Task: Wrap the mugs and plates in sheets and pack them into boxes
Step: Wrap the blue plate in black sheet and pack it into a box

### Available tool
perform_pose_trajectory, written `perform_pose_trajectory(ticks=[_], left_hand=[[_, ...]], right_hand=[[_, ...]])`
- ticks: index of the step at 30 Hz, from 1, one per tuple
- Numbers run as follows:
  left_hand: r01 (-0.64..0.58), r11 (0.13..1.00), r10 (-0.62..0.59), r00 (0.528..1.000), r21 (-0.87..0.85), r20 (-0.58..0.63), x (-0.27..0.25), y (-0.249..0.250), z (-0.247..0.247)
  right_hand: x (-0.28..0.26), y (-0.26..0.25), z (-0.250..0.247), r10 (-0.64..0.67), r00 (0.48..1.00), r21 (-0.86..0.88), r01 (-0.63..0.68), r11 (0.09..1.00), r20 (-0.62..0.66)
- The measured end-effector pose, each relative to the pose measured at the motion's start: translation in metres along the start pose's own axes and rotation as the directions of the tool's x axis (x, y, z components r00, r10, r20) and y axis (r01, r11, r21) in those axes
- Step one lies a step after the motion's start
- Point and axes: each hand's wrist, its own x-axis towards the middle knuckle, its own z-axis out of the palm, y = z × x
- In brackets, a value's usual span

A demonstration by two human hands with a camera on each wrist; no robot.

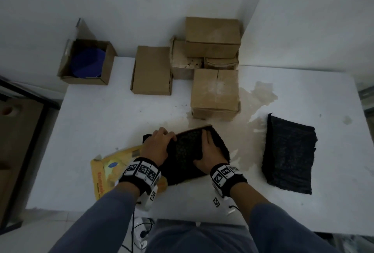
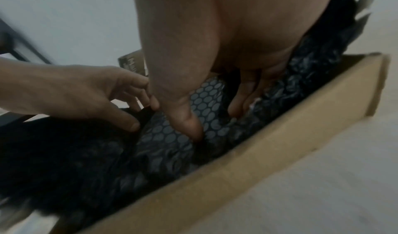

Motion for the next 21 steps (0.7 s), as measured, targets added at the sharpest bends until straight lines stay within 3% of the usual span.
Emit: perform_pose_trajectory(ticks=[3,7,9,11,13,16,21], left_hand=[[0.106,0.991,-0.106,0.994,-0.076,-0.008,-0.028,-0.023,0.004],[0.223,0.974,-0.223,0.975,-0.049,-0.006,-0.058,-0.049,0.003],[0.180,0.983,-0.183,0.981,-0.047,-0.060,-0.062,-0.056,-0.001],[0.063,0.998,-0.065,0.993,-0.032,-0.096,-0.053,-0.058,-0.009],[-0.101,0.995,0.102,0.994,0.023,-0.035,-0.037,-0.056,-0.019],[-0.263,0.959,0.251,0.961,0.106,0.114,-0.014,-0.054,-0.024],[-0.293,0.925,0.227,0.937,0.241,0.265,0.005,-0.042,-0.032]], right_hand=[[0.015,-0.027,0.006,-0.134,0.988,-0.117,0.143,0.983,0.078],[0.040,-0.073,0.013,-0.286,0.929,-0.247,0.341,0.907,0.234],[0.046,-0.091,0.017,-0.369,0.898,-0.278,0.427,0.860,0.237],[0.043,-0.103,0.018,-0.480,0.863,-0.275,0.506,0.818,0.159],[0.031,-0.104,0.018,-0.466,0.885,-0.199,0.456,0.868,-0.008],[0.009,-0.092,0.024,-0.289,0.921,-0.099,0.273,0.957,-0.260],[0.003,-0.085,0.042,-0.158,0.957,-0.088,0.141,0.986,-0.244]])
